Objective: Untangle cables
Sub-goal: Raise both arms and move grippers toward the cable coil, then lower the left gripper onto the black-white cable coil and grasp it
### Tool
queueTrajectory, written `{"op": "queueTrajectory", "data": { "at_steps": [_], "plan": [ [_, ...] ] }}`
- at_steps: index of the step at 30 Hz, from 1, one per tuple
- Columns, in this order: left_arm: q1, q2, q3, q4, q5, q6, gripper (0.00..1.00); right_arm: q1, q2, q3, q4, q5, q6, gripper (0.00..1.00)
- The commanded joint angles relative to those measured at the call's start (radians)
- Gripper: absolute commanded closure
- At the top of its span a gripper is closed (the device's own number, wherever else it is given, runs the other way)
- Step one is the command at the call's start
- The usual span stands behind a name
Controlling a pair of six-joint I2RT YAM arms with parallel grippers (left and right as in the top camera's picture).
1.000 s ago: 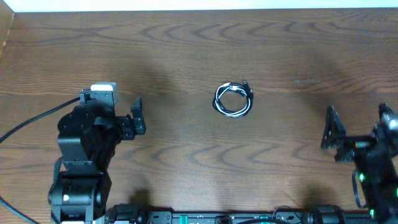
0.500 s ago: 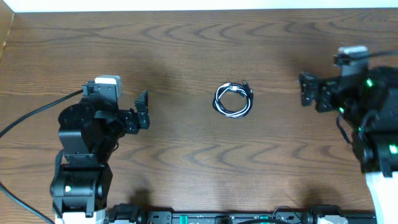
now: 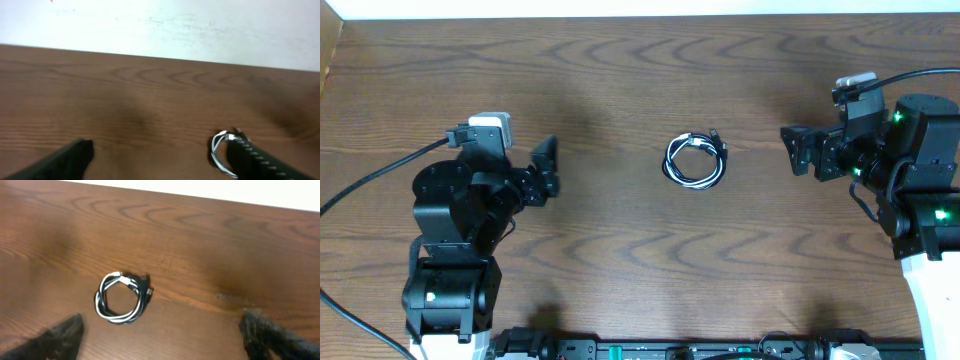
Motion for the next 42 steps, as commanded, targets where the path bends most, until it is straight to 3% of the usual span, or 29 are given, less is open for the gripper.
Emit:
{"op": "queueTrajectory", "data": {
  "at_steps": [1,2,3,4,5,12,20,28,34,42],
  "plan": [
    [0.003,-0.002,0.027,0.005,0.021,-0.014,0.01,-0.002,-0.005,0.027,-0.003,-0.019,-0.037,0.54],
    [0.003,-0.002,0.027,0.005,0.020,-0.014,0.00,-0.002,-0.006,0.027,-0.002,-0.016,-0.037,0.54],
    [0.003,-0.002,0.027,-0.001,0.020,-0.013,0.00,-0.002,-0.006,0.027,-0.002,-0.015,-0.037,0.41],
    [0.003,-0.002,0.027,-0.006,0.019,-0.013,0.00,-0.002,-0.005,0.027,-0.002,-0.013,-0.037,0.15],
    [0.003,-0.002,0.027,-0.006,0.019,-0.010,0.00,-0.002,-0.003,0.027,-0.002,-0.010,-0.037,0.01],
    [0.003,0.063,0.027,0.002,0.025,-0.001,0.02,-0.002,0.052,0.027,0.019,0.040,-0.034,0.01],
    [0.003,0.234,0.027,0.062,0.275,0.047,0.02,-0.002,0.168,0.027,0.032,0.024,-0.002,0.01],
    [0.003,0.351,0.027,0.091,0.282,0.136,0.02,-0.002,0.251,0.027,0.029,-0.028,-0.003,0.01],
    [-0.011,0.366,0.027,0.172,0.282,0.125,0.01,-0.002,0.269,0.027,0.025,-0.028,-0.002,0.01],
    [-0.158,0.396,0.027,0.277,0.282,0.127,0.02,-0.002,0.276,0.027,0.027,-0.055,-0.034,0.01]
  ]
}}
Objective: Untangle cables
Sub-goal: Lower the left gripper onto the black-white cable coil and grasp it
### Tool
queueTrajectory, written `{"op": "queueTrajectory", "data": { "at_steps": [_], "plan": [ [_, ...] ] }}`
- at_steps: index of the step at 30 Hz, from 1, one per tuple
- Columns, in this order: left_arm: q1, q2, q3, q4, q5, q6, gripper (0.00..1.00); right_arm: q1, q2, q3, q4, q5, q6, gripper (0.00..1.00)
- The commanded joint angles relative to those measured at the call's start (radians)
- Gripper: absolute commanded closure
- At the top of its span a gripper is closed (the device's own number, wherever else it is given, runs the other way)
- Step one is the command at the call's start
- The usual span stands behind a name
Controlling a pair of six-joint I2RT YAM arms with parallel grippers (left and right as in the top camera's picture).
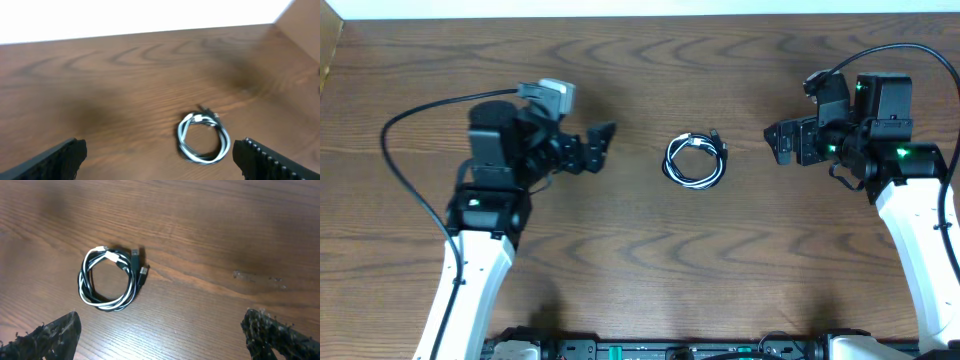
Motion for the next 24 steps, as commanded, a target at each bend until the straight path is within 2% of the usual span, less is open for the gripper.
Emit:
{"op": "queueTrajectory", "data": {
  "at_steps": [1,8,12,17,24],
  "plan": [
    [-0.082,0.032,0.027,0.036,0.015,0.021,0.02,-0.002,0.008,0.019,-0.002,-0.069,-0.049,0.01],
    [-0.212,0.153,0.027,0.127,-0.003,0.000,0.02,-0.002,0.008,0.019,0.006,-0.085,-0.079,0.01],
    [-0.271,0.214,0.027,0.180,-0.032,-0.022,0.02,-0.002,0.008,0.018,0.006,-0.014,-0.076,0.02],
    [-0.358,0.283,0.027,0.227,-0.216,-0.056,0.02,-0.003,0.010,0.018,0.004,0.136,-0.005,0.02],
    [-0.450,0.388,0.027,0.242,-0.418,-0.075,0.02,-0.003,0.030,0.018,-0.005,0.216,0.095,0.07]
  ]
}}
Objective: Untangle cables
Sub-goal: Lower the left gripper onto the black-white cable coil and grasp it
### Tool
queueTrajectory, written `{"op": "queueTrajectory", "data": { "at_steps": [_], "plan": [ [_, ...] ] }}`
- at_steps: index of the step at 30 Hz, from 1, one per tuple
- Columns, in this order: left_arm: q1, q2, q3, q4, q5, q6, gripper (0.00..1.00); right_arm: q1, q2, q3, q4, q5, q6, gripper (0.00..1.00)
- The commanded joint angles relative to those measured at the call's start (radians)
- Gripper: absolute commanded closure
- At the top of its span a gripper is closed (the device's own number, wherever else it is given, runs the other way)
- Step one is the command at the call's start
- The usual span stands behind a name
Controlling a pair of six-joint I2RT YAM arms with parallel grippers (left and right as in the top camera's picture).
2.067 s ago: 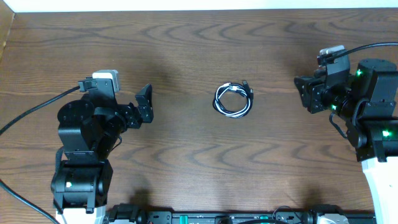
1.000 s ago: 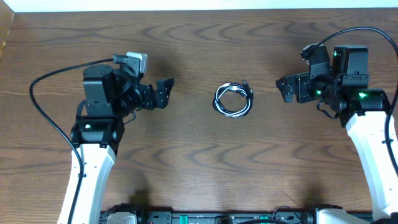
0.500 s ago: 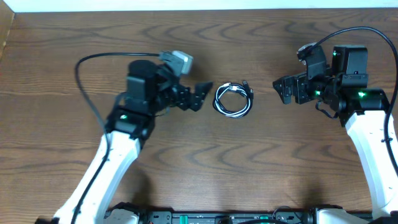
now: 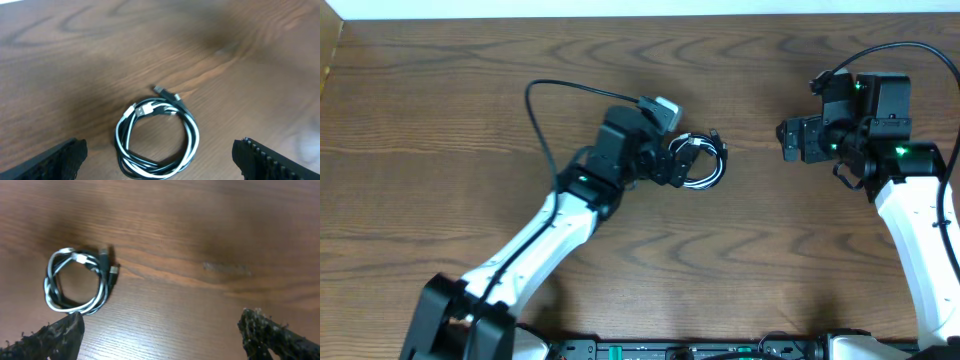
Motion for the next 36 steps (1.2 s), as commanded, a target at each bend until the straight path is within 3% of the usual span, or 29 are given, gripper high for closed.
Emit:
{"op": "queueTrajectory", "data": {
  "at_steps": [1,4,17,28,36],
  "plan": [
    [-0.043,0.058,0.027,0.006,-0.193,-0.021,0.02,-0.003,0.023,0.018,-0.006,0.061,0.066,0.08],
    [-0.069,0.096,0.027,0.022,-0.260,-0.028,0.02,-0.003,0.037,0.018,-0.011,0.061,0.069,0.08],
    [-0.073,0.230,0.027,0.121,-0.263,-0.066,0.03,-0.002,0.084,0.016,-0.020,0.057,0.068,0.14],
    [-0.075,0.280,0.027,0.117,-0.349,-0.065,0.04,-0.002,0.084,0.016,-0.060,0.047,0.068,0.14],
    [-0.075,0.296,0.027,0.106,-0.326,-0.065,0.04,-0.001,0.084,0.016,-0.070,0.033,0.068,0.14]
  ]
}}
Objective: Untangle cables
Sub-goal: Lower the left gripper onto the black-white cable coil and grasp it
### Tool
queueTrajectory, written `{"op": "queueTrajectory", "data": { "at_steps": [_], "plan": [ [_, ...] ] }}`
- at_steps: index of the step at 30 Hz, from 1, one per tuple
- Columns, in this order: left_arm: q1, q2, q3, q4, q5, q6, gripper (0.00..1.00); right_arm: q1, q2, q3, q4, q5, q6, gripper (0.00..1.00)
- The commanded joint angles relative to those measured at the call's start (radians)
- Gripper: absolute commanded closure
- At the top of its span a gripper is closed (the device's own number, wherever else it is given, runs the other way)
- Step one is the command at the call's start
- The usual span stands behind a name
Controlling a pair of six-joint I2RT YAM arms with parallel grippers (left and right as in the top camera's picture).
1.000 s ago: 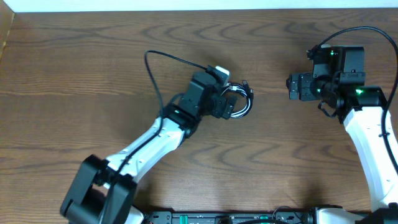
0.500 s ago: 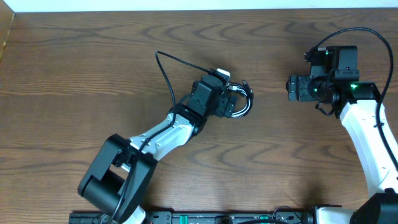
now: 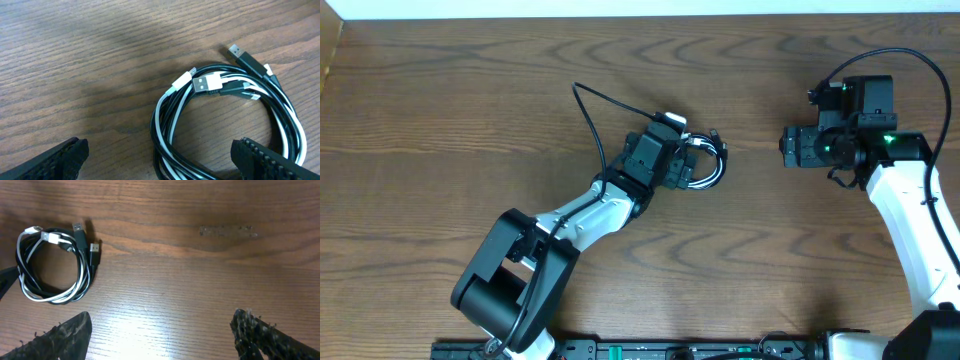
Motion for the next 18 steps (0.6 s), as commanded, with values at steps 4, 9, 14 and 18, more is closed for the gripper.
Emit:
{"op": "queueTrajectory", "data": {
  "at_steps": [4,9,14,18],
  "plan": [
    [-0.003,0.045,0.026,-0.016,0.020,-0.010,0.04,-0.001,0.000,0.016,-0.001,-0.014,0.014,0.15],
    [-0.013,0.047,0.026,-0.017,0.021,-0.013,0.04,0.006,0.000,0.016,-0.001,-0.019,0.014,0.15],
    [-0.017,0.062,0.026,-0.016,0.021,-0.038,0.07,0.036,0.000,0.016,-0.001,-0.018,0.013,0.16],
    [-0.018,0.078,0.026,-0.019,0.021,-0.060,0.08,0.053,0.000,0.016,0.000,-0.018,0.013,0.16]
  ]
}}
